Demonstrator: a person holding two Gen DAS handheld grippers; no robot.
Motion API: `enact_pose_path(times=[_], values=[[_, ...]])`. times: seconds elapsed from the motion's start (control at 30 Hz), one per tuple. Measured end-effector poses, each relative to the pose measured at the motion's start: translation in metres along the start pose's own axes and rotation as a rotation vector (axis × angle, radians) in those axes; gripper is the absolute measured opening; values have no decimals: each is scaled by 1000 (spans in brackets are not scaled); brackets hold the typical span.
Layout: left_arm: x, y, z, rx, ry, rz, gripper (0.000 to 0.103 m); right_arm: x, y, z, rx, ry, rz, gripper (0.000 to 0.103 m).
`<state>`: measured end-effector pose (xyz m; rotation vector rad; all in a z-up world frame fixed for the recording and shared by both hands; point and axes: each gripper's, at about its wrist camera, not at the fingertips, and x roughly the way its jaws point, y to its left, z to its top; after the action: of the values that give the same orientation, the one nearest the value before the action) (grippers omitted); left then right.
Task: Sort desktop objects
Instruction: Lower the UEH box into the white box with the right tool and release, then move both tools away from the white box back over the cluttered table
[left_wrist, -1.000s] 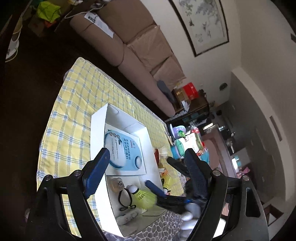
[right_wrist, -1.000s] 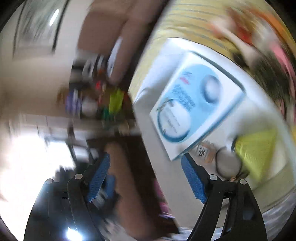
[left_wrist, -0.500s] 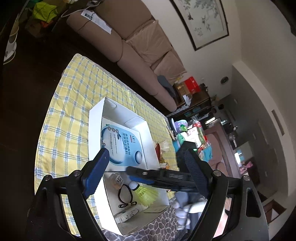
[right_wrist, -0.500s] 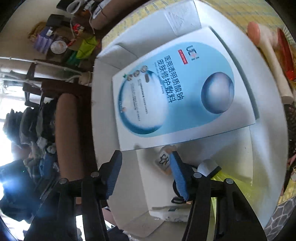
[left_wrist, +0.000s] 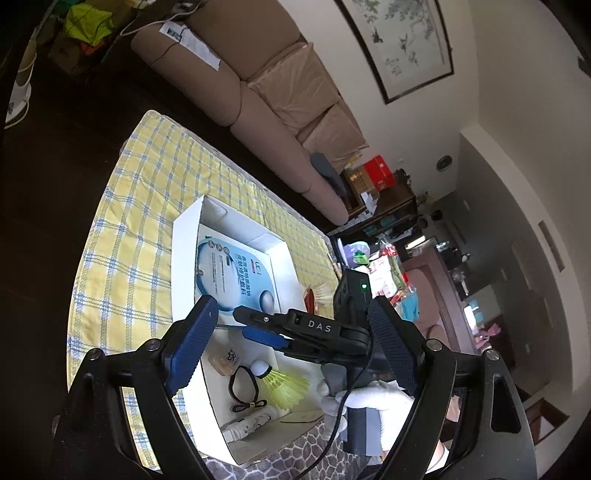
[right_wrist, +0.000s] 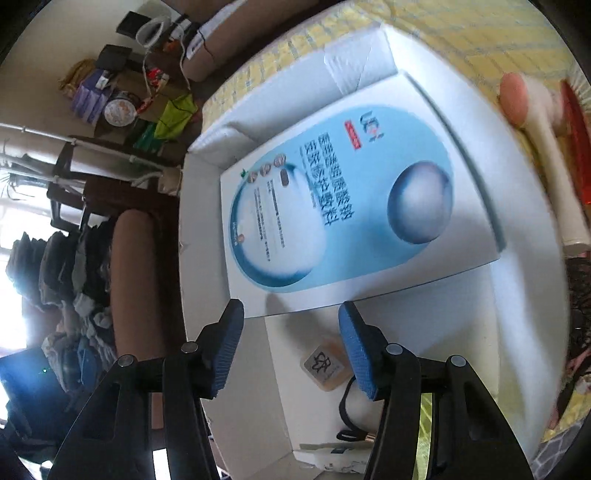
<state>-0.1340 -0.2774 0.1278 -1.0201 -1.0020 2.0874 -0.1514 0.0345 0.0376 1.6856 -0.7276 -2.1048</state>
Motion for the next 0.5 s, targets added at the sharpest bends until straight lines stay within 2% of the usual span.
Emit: enact_pose_path(times=[0.17, 0.2, 0.27, 0.33, 0.37, 0.5], values=[[4, -3, -4, 8, 17, 7, 82, -46, -4, -9, -12, -71, 47, 57], [6, -5, -5, 14, 26, 7, 82, -57, -4, -11, -24, -90, 38, 58], [10, -9, -7, 37, 45, 17, 82, -82, -6, -15, -64, -128, -2, 66], [19, -16, -13, 80, 80, 48, 83, -101, -9, -21, -111, -157, -71, 69], [27, -21, -19, 115, 102, 87, 84, -109, -12, -24, -123, -171, -93, 70], [53, -32, -41, 183, 173, 148, 84, -139, -34, -36, -118, -215, -99, 70]])
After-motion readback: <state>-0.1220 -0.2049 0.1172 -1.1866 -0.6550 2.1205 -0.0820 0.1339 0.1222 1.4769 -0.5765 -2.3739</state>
